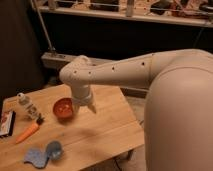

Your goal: Place the white sponge in the ceramic bowl

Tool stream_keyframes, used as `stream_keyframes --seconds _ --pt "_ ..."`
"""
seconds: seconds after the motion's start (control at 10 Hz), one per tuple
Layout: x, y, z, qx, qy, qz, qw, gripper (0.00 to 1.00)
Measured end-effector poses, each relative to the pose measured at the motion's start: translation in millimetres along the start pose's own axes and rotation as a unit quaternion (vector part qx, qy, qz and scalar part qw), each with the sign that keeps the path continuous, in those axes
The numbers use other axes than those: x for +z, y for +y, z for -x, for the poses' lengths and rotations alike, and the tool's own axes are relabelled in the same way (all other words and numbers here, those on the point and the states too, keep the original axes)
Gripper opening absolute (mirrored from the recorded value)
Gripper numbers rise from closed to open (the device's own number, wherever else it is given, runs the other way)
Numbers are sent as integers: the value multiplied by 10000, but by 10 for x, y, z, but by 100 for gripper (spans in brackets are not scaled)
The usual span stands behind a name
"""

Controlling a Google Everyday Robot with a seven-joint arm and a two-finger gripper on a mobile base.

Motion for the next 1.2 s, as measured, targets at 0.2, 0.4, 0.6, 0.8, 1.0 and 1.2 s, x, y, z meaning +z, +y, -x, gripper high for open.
stream_keyframes --seconds 0.2,0.4,0.6,0.8,1.0,1.2 --pt "0 2 -1 -6 0 -6 10000 65" --pt "-31 80 48 -177 -116 -110 9997 65" --pt "-120 585 117 -942 -493 -304 9939 65" --pt "-175 1314 -34 -2001 -817 -433 9754 65" --pt "-162 1814 -317 -2898 -919 -309 9522 65" --pt "-133 2116 -671 -3824 -857 8 9200 65"
